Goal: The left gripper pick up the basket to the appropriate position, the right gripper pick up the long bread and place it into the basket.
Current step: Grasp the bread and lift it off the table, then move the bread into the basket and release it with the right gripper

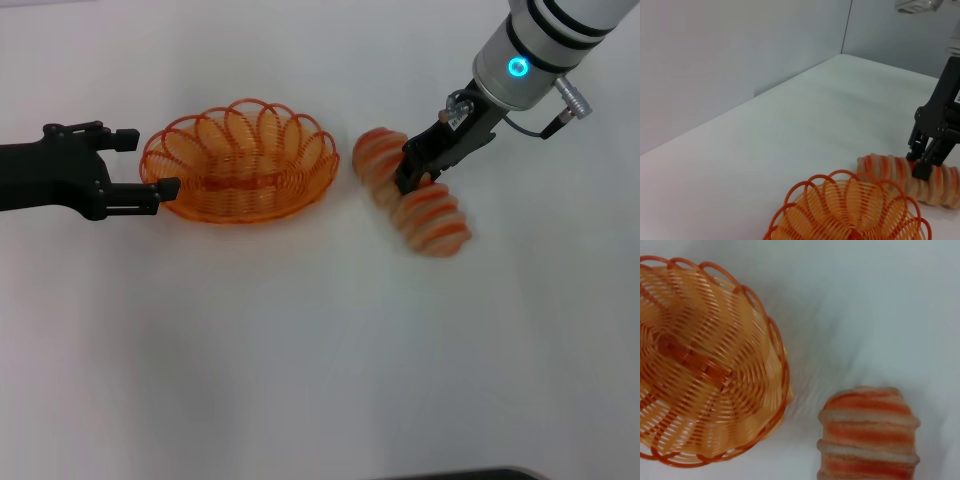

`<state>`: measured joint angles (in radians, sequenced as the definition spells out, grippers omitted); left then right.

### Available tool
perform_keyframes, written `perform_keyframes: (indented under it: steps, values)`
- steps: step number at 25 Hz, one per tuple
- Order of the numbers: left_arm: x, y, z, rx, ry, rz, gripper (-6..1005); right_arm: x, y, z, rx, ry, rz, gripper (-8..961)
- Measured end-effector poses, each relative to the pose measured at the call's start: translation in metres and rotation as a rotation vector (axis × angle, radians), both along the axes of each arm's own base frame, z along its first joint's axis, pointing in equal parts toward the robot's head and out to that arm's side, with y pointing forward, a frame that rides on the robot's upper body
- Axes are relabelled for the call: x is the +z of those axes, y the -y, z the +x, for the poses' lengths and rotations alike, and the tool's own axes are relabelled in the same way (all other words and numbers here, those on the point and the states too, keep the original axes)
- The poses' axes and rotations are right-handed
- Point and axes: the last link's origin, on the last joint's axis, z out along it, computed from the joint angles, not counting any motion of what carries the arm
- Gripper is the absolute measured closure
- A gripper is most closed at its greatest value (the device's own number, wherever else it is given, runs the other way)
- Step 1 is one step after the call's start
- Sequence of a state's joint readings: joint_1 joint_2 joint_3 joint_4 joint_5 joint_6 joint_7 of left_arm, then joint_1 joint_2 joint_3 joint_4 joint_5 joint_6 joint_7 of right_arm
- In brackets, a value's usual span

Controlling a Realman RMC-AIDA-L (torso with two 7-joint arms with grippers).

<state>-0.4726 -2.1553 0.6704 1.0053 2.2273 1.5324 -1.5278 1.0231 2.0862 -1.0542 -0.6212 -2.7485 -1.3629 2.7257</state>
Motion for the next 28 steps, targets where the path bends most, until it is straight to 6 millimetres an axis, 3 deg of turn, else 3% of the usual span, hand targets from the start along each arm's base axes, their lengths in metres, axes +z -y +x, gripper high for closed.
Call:
perform_keyframes:
  steps: [12,17,20,28]
  values:
    - [0.000,-0.002,0.003,-0.009,0.000,0.001,139,0.008,0.001,0.010,-0.007,-0.015,0.031,620]
    - [0.001,-0.003,0.003,-0.010,-0.002,0.001,139,0.042,-0.004,0.027,-0.017,-0.109,0.164,619]
    - [0.001,-0.003,0.003,-0.011,-0.002,0.001,139,0.053,-0.006,0.031,-0.015,-0.160,0.194,618]
    - [0.001,-0.002,0.004,0.004,0.008,-0.008,139,0.113,-0.023,0.036,0.104,-0.299,0.305,617]
